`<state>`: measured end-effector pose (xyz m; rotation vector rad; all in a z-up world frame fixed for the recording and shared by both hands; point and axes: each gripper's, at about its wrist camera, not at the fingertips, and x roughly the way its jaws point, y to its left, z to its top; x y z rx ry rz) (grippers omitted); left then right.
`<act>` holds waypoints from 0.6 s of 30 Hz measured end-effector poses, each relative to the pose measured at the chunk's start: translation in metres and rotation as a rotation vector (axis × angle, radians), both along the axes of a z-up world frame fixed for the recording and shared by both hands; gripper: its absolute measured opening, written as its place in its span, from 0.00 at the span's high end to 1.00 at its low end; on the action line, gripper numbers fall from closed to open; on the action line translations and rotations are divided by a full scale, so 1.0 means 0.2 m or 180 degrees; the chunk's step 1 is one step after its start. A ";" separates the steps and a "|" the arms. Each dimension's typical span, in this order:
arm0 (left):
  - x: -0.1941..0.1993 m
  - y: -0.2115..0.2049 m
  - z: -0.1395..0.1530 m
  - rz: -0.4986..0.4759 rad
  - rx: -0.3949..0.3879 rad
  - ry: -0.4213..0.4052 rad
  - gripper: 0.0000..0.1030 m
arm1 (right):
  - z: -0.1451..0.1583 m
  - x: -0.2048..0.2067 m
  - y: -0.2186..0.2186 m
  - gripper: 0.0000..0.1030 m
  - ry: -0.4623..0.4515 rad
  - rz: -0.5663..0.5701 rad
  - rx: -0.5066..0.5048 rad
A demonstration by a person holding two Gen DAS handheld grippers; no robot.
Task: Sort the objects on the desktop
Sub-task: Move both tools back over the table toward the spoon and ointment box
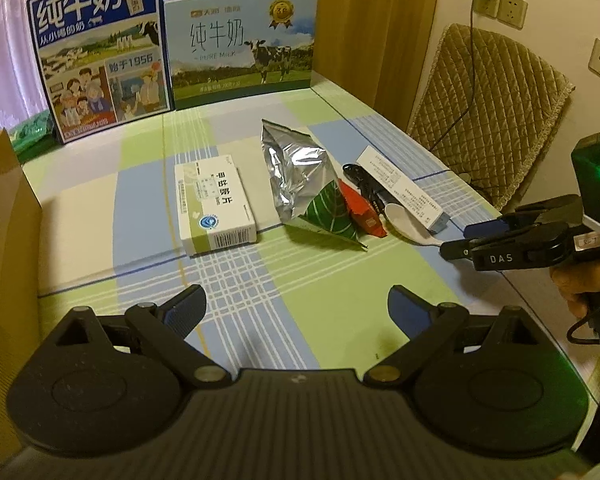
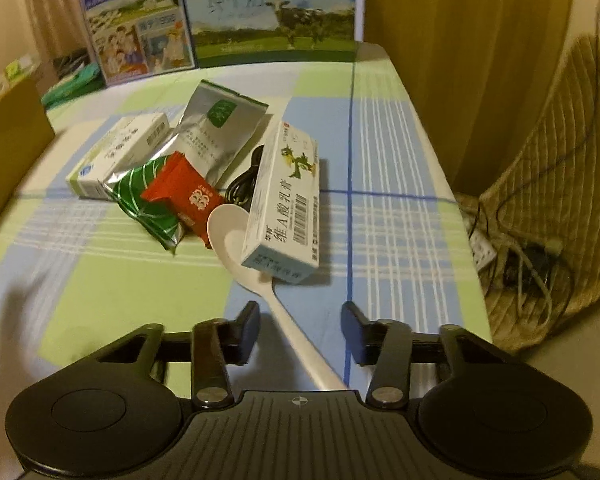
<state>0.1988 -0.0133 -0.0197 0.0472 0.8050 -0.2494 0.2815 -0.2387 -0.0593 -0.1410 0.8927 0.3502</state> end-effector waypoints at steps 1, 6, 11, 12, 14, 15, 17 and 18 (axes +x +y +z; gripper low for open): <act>0.00 0.01 -0.01 0.0003 -0.0008 0.0005 0.07 | 0.00 0.00 0.01 0.77 -0.0012 0.0012 -0.0019; -0.02 0.04 -0.03 0.0041 -0.0037 0.0030 0.07 | -0.01 -0.06 0.10 0.97 0.0043 0.0170 0.0014; -0.05 0.08 -0.05 0.0124 -0.0092 0.0065 0.07 | -0.01 -0.10 0.20 0.97 0.0290 0.0251 0.0492; -0.06 0.09 -0.05 0.0136 -0.0099 0.0070 0.07 | -0.01 -0.10 0.22 0.97 0.0339 0.0265 0.0614; -0.07 0.11 -0.06 0.0155 -0.0100 0.0080 0.07 | -0.01 -0.12 0.27 0.97 0.0472 0.0352 0.0898; -0.07 0.11 -0.06 0.0168 -0.0097 0.0085 0.07 | -0.02 -0.12 0.29 0.97 0.0535 0.0425 0.1012; -0.07 0.12 -0.07 0.0195 -0.0099 0.0103 0.07 | -0.02 -0.14 0.32 0.96 0.0564 0.0462 0.1133; -0.07 0.13 -0.07 0.0211 -0.0096 0.0115 0.08 | -0.02 -0.14 0.32 0.95 0.0558 0.0457 0.1142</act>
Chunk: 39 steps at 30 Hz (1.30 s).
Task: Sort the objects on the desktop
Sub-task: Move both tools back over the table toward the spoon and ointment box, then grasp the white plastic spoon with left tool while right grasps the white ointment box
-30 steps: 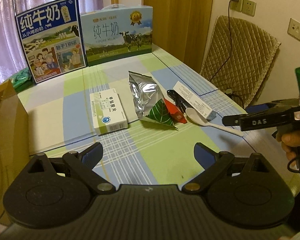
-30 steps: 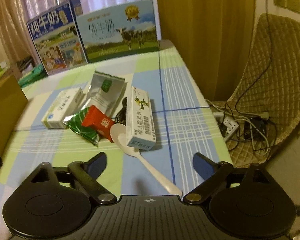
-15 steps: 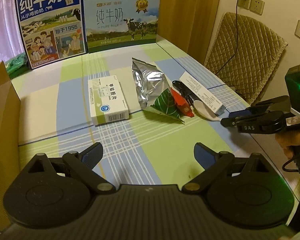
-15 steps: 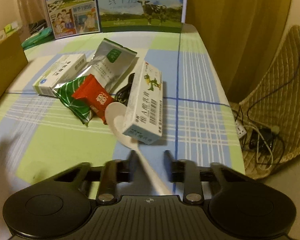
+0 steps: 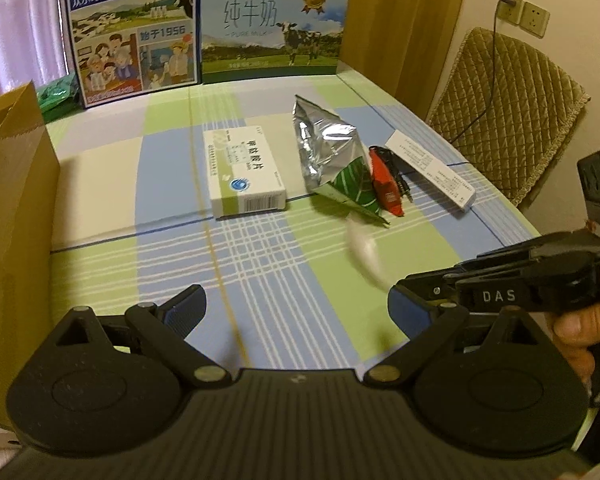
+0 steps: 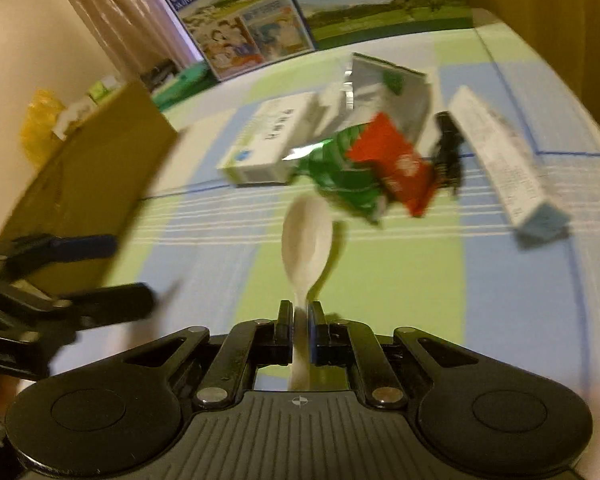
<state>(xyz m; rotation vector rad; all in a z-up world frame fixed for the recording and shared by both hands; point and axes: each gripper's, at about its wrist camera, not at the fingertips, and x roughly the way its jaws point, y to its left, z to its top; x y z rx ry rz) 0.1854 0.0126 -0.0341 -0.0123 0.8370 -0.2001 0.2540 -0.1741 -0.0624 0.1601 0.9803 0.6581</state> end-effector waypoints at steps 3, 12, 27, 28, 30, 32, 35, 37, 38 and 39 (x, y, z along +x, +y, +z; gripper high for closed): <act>0.01 0.00 0.00 0.0017 0.0014 0.0004 0.10 | 0.03 0.00 -0.04 0.78 -0.0141 -0.0126 -0.0061; 0.09 -0.18 -0.07 0.0065 -0.0010 -0.0018 0.13 | 0.16 0.05 -0.24 0.51 -0.0866 -0.0835 -0.0470; 0.27 -0.38 -0.26 0.0140 0.0284 0.0065 0.54 | 0.06 0.23 -0.42 0.40 -0.0649 -0.1034 -0.0518; 0.28 -0.38 -0.26 0.0117 0.0295 0.0047 0.55 | 0.04 0.25 -0.43 0.40 -0.0601 -0.1062 -0.0485; 0.28 -0.37 -0.26 0.0046 0.0322 0.0021 0.64 | 0.03 0.27 -0.45 0.40 -0.0570 -0.1097 -0.0455; 0.28 -0.37 -0.25 -0.0056 0.0364 0.0019 0.71 | 0.03 0.28 -0.47 0.40 -0.0555 -0.1104 -0.0435; 0.28 -0.35 -0.25 -0.0206 0.0391 0.0039 0.77 | 0.01 0.30 -0.45 0.40 -0.0512 -0.1055 -0.0440; 0.27 -0.31 -0.25 -0.0292 0.0351 0.0058 0.80 | 0.01 0.30 -0.44 0.48 -0.0488 -0.1016 -0.0444; 0.26 -0.30 -0.24 -0.0323 0.0343 0.0066 0.81 | 0.01 0.30 -0.43 0.59 -0.0473 -0.0985 -0.0442; 0.25 -0.28 -0.24 -0.0342 0.0344 0.0075 0.82 | 0.02 0.29 -0.42 0.61 -0.0463 -0.0970 -0.0461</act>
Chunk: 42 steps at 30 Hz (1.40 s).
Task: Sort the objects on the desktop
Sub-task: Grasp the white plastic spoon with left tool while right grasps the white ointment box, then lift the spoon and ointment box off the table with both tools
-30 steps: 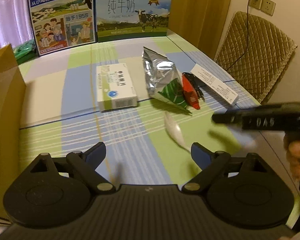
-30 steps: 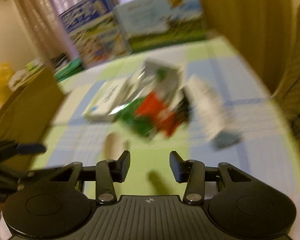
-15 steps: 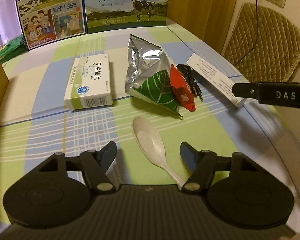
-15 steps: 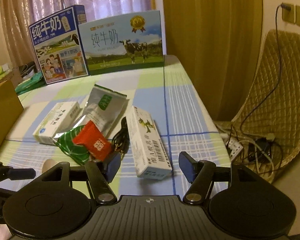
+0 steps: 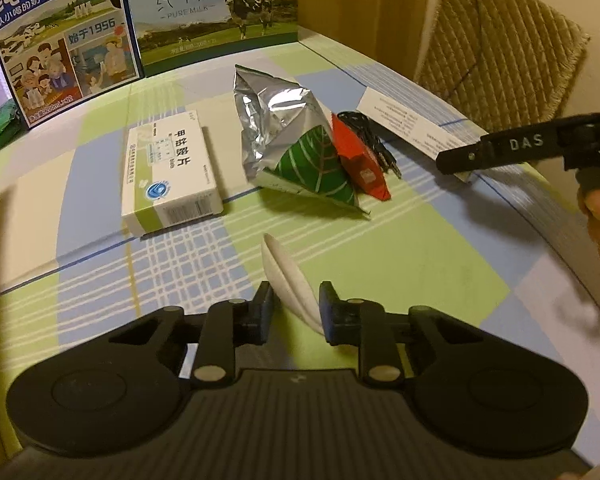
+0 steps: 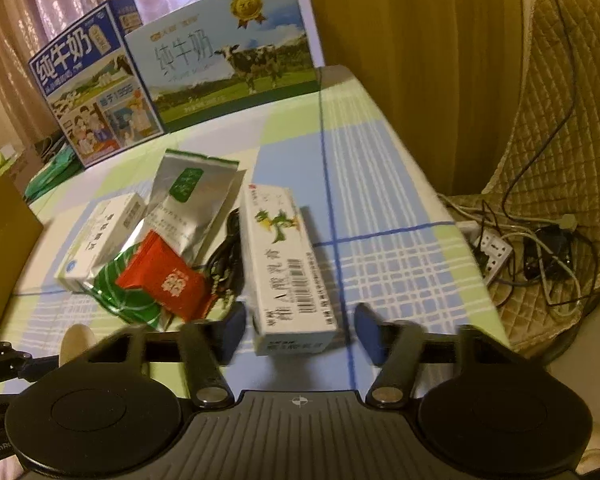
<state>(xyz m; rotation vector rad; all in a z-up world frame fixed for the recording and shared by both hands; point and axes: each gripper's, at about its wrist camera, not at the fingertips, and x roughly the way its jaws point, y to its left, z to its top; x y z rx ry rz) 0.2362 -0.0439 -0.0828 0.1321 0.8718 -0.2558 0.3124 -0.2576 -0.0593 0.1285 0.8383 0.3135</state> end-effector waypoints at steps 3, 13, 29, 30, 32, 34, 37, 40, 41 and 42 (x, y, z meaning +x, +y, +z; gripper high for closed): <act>-0.03 0.05 0.01 -0.0043 -0.0008 0.0039 0.84 | 0.01 -0.04 0.04 0.66 0.0058 0.0015 -0.0053; -0.18 0.22 0.04 -0.0269 -0.0050 0.0214 0.85 | 0.07 -0.41 0.27 0.66 0.0187 0.0166 -0.0234; -0.25 0.18 0.04 0.0550 -0.0058 -0.0015 0.53 | 0.02 -0.56 0.35 0.42 0.0014 0.0118 -0.0353; -0.24 0.16 0.03 0.0598 -0.0002 -0.0039 0.53 | 0.02 -0.55 0.35 0.42 0.0024 0.0110 -0.0346; -0.23 0.15 0.02 0.0680 0.0007 -0.0053 0.54 | 0.02 -0.55 0.35 0.42 0.0029 0.0118 -0.0340; -0.22 0.13 0.01 0.0683 0.0049 -0.0057 0.56 | 0.01 -0.55 0.35 0.42 0.0039 0.0130 -0.0335; -0.22 0.10 0.01 0.0486 0.0195 -0.0130 0.65 | 0.01 -0.54 0.35 0.42 0.0066 0.0128 -0.0305; -0.22 0.10 0.01 0.0202 0.0186 -0.0155 0.69 | 0.02 -0.54 0.34 0.42 0.0062 0.0114 -0.0273; -0.22 0.11 0.01 0.0104 0.0081 -0.0152 0.69 | 0.02 -0.54 0.34 0.42 0.0057 0.0113 -0.0271; -0.22 0.12 0.02 -0.0014 -0.0033 -0.0155 0.68 | 0.02 -0.54 0.35 0.42 0.0054 0.0113 -0.0267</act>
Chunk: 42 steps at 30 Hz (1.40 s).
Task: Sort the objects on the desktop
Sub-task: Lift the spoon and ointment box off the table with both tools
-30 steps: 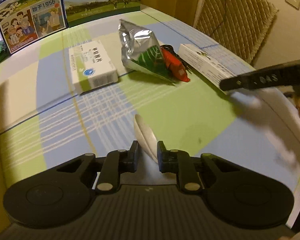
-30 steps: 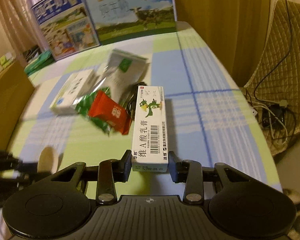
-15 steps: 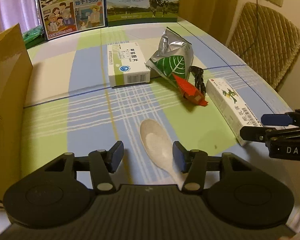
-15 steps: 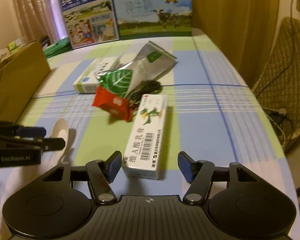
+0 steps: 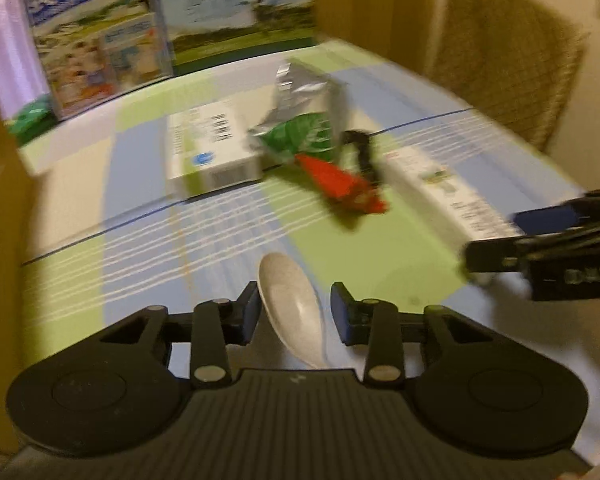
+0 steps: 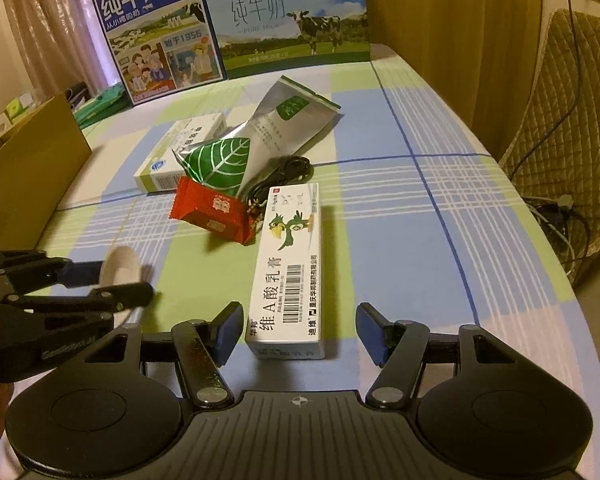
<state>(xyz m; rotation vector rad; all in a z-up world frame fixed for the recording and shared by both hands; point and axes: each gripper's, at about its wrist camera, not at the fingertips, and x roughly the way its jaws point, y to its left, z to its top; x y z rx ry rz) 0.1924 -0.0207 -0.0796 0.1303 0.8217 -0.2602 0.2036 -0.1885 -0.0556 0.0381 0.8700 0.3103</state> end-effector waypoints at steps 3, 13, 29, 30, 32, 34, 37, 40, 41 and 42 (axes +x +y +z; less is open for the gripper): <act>-0.02 0.00 0.00 -0.0179 0.0006 -0.0012 0.68 | 0.00 0.00 0.00 0.42 -0.0002 -0.0001 0.0000; -0.05 -0.04 -0.02 0.0458 0.0241 -0.0018 0.66 | 0.00 0.01 0.00 0.42 -0.0008 -0.0021 -0.0014; -0.05 -0.04 0.01 0.0044 -0.0075 0.0017 0.73 | -0.01 0.01 0.01 0.42 -0.0007 -0.0002 -0.0006; -0.06 -0.05 0.01 0.0027 -0.0043 0.0015 0.73 | -0.01 0.01 0.02 0.42 -0.0006 -0.0002 -0.0010; -0.07 -0.06 0.01 0.0062 0.0022 -0.0002 0.72 | -0.01 0.01 0.02 0.42 -0.0007 -0.0004 -0.0014; -0.09 -0.08 0.00 0.0113 0.0099 -0.0041 0.72 | -0.01 0.01 0.02 0.42 -0.0003 -0.0005 -0.0019; -0.11 -0.09 0.00 0.0183 0.0158 -0.0096 0.64 | -0.01 0.01 0.02 0.42 0.0001 -0.0004 -0.0021; -0.11 -0.09 0.00 0.0266 0.0197 -0.0107 0.64 | -0.02 0.01 0.02 0.42 0.0000 -0.0002 -0.0023; -0.11 -0.09 0.00 0.0298 0.0197 -0.0091 0.64 | -0.02 0.01 0.02 0.42 -0.0002 -0.0001 -0.0026; -0.11 -0.08 -0.01 0.0320 0.0192 -0.0077 0.64 | -0.02 0.01 0.02 0.42 -0.0004 -0.0001 -0.0028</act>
